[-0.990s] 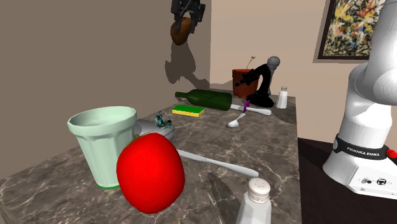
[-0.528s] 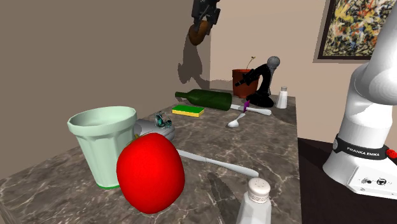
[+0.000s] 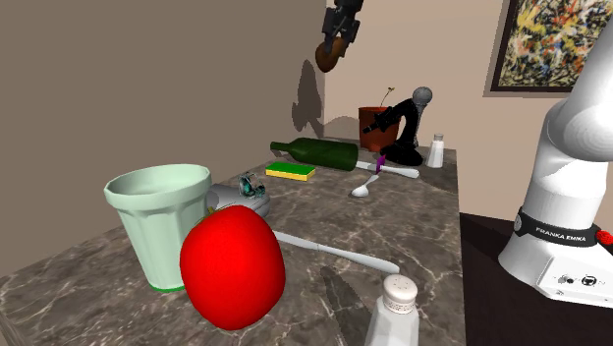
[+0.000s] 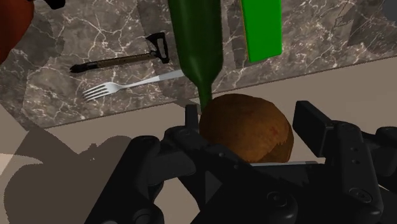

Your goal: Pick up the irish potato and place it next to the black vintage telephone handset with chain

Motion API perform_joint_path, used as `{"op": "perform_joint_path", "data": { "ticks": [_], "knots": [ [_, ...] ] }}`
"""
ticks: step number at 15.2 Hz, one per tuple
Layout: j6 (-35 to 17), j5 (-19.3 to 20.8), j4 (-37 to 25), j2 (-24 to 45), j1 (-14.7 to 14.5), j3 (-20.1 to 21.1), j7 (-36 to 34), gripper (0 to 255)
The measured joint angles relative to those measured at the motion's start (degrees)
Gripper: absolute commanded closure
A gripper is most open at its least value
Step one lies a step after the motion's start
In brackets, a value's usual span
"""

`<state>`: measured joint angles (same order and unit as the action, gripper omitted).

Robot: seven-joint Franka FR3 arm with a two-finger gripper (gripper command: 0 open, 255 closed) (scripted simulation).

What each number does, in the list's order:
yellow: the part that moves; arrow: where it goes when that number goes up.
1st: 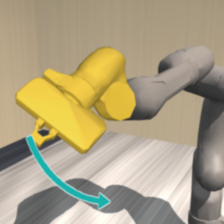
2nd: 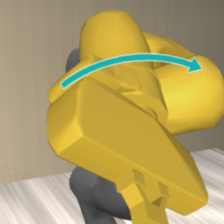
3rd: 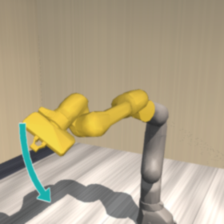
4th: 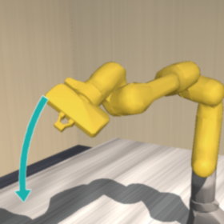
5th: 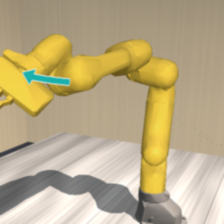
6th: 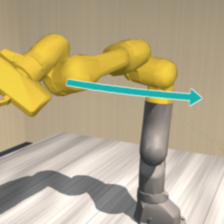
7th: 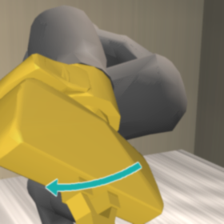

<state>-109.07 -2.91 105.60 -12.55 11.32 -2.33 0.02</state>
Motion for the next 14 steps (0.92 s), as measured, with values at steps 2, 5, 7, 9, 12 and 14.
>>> {"op": "perform_joint_path", "data": {
  "ticks": [2,5,7,9,12,14],
  "knots": [
    [-0.25,-0.32,1.29,-0.89,0.96,-1.76,2.81,255],
    [0.63,-0.97,0.15,-0.32,2.54,-4.77,7.46,255],
    [1.08,-1.40,-0.57,0.19,3.51,-6.63,10.38,255],
    [0.98,-1.71,-0.47,0.37,4.23,-7.97,12.55,255],
    [-0.93,-1.87,1.49,0.42,4.47,-8.43,13.49,255],
    [-2.41,-1.91,3.10,0.31,4.52,-8.50,13.75,255]
  ]
}}
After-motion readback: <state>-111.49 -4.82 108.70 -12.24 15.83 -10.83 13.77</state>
